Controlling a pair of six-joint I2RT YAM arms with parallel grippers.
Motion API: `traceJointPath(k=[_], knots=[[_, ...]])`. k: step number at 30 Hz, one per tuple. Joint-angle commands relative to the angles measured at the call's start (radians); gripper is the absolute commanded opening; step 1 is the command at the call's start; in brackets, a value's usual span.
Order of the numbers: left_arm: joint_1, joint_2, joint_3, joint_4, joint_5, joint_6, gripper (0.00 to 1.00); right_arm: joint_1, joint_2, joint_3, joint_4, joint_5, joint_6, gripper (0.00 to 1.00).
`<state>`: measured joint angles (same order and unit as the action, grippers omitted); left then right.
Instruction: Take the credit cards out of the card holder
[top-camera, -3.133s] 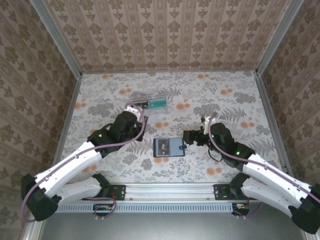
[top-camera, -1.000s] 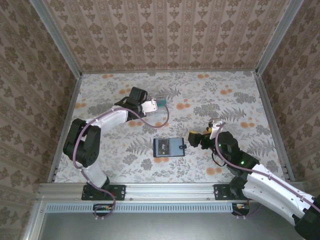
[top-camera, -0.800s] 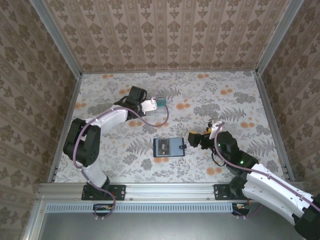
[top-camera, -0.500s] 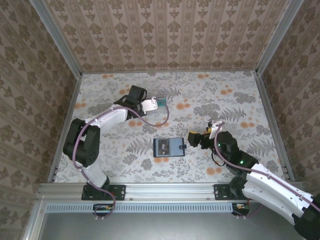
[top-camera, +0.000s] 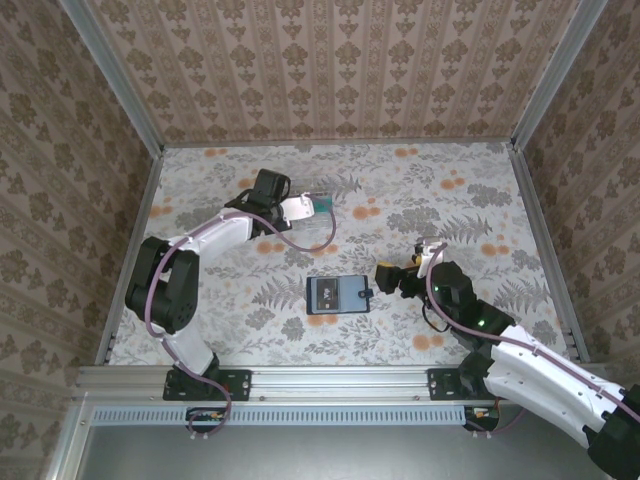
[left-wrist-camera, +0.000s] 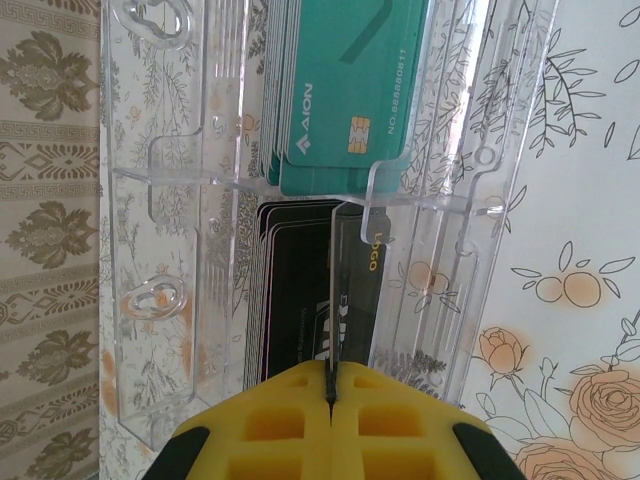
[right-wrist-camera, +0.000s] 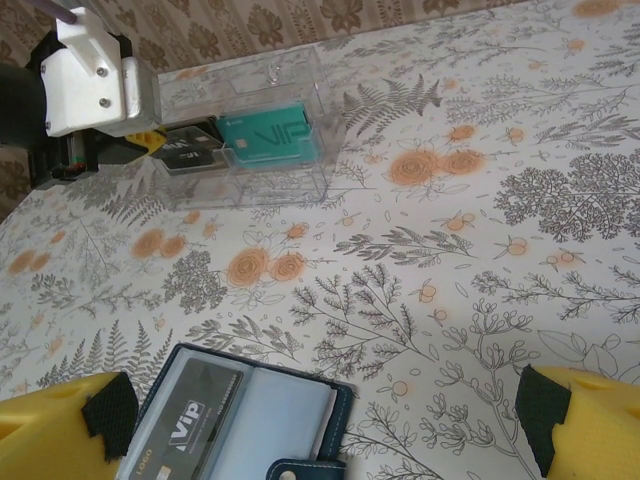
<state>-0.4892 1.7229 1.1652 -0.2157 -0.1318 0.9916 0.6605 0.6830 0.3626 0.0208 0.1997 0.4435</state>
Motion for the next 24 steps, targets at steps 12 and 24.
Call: traceJointPath(k=[12,24], knots=[[0.013,0.03,0.018,0.041,-0.029,0.042,0.13,-0.012,0.003,-0.016,0.036,0.003,-0.005,1.0],[0.02,0.055,0.026,0.065,-0.065,0.056,0.1,-0.015,0.003,-0.018,0.039,0.0,-0.004,1.0]])
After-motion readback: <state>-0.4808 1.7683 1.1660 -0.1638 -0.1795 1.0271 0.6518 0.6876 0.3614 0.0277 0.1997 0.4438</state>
